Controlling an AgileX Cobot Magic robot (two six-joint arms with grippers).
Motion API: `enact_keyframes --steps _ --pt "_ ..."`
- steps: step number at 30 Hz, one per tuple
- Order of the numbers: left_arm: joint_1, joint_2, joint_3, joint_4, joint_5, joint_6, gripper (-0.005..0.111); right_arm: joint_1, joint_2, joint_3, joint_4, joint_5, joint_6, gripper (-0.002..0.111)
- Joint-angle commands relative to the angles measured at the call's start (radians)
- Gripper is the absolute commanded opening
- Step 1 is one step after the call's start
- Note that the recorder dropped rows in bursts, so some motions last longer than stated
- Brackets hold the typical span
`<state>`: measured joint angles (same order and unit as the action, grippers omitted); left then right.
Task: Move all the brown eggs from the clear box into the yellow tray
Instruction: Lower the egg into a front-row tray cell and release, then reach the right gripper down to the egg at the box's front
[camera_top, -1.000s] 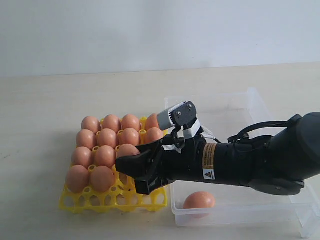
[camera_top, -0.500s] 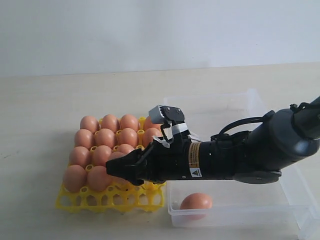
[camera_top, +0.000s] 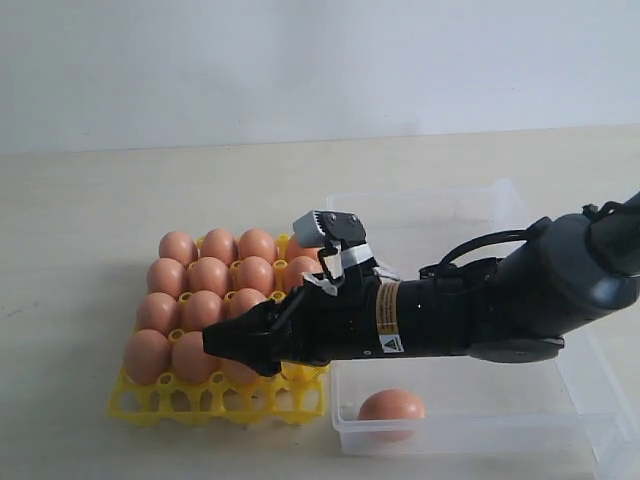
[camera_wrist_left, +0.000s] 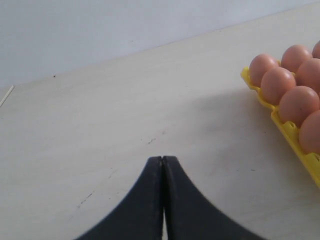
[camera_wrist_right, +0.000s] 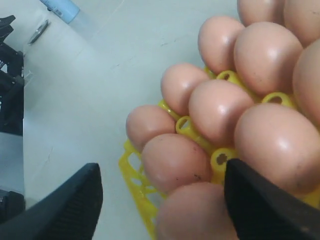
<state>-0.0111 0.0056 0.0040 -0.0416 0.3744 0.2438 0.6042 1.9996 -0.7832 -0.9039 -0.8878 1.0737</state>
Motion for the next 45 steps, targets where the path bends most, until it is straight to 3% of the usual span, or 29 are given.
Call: enact_keyframes --steps 1,3,5,6,7,9,16,18,20,22,25,27,30,33,36,39,45 --pt "-0.001 -0.006 -0.004 -0.008 -0.011 -0.007 0.000 0.001 -0.178 -0.002 -0.071 0.184 0.097 0.060" --pt "-0.001 -0.006 -0.004 -0.008 -0.011 -0.007 0.000 0.001 -0.308 -0.013 -0.308 0.412 0.210 0.054" --pt "-0.001 -0.006 -0.004 -0.008 -0.011 -0.007 0.000 -0.003 -0.418 -0.028 -0.732 0.538 0.600 0.051" --pt "-0.001 -0.006 -0.004 -0.008 -0.011 -0.007 0.000 -0.020 -0.473 -0.040 -0.840 0.542 0.884 0.050" --pt "-0.001 -0.006 -0.004 -0.008 -0.011 -0.007 0.000 -0.057 -0.515 -0.044 -0.840 0.506 1.025 0.050" --pt "-0.001 -0.006 -0.004 -0.008 -0.011 -0.007 0.000 -0.095 -0.566 -0.075 -0.840 0.378 1.055 0.050" --pt "-0.001 -0.006 -0.004 -0.008 -0.011 -0.007 0.000 -0.109 -0.585 -0.164 -0.833 0.442 0.920 0.050" --pt "-0.001 -0.006 -0.004 -0.008 -0.011 -0.007 0.000 -0.109 -0.585 -0.164 -0.658 0.460 0.677 0.050" --pt "-0.001 -0.006 -0.004 -0.008 -0.011 -0.007 0.000 -0.109 -0.597 -0.155 -0.375 0.497 0.257 0.050" --pt "-0.001 -0.006 -0.004 -0.008 -0.011 -0.007 0.000 -0.101 -0.613 -0.147 -0.042 0.597 -0.300 0.050" --pt "-0.001 -0.006 -0.004 -0.008 -0.011 -0.007 0.000 -0.080 -0.631 -0.164 0.282 0.895 -1.006 0.050" --pt "-0.001 -0.006 -0.004 -0.008 -0.011 -0.007 0.000 -0.075 -0.637 -0.204 0.429 1.219 -1.282 0.050" --pt "-0.001 -0.006 -0.004 -0.008 -0.011 -0.007 0.000 -0.075 -0.594 -0.298 0.629 1.808 -1.379 0.050" --pt "-0.001 -0.006 -0.004 -0.008 -0.011 -0.007 0.000 -0.059 -0.527 -0.349 0.790 2.109 -1.482 0.050" --pt "-0.001 -0.006 -0.004 -0.008 -0.011 -0.007 0.000 -0.016 -0.491 -0.374 0.819 2.109 -1.701 0.050" --pt "-0.001 -0.006 -0.004 -0.008 -0.011 -0.007 0.000 0.029 -0.466 -0.380 0.844 1.984 -1.923 0.050" --pt "-0.001 -0.006 -0.004 -0.008 -0.011 -0.007 0.000 0.048 -0.337 -0.380 0.819 1.859 -2.117 0.050"
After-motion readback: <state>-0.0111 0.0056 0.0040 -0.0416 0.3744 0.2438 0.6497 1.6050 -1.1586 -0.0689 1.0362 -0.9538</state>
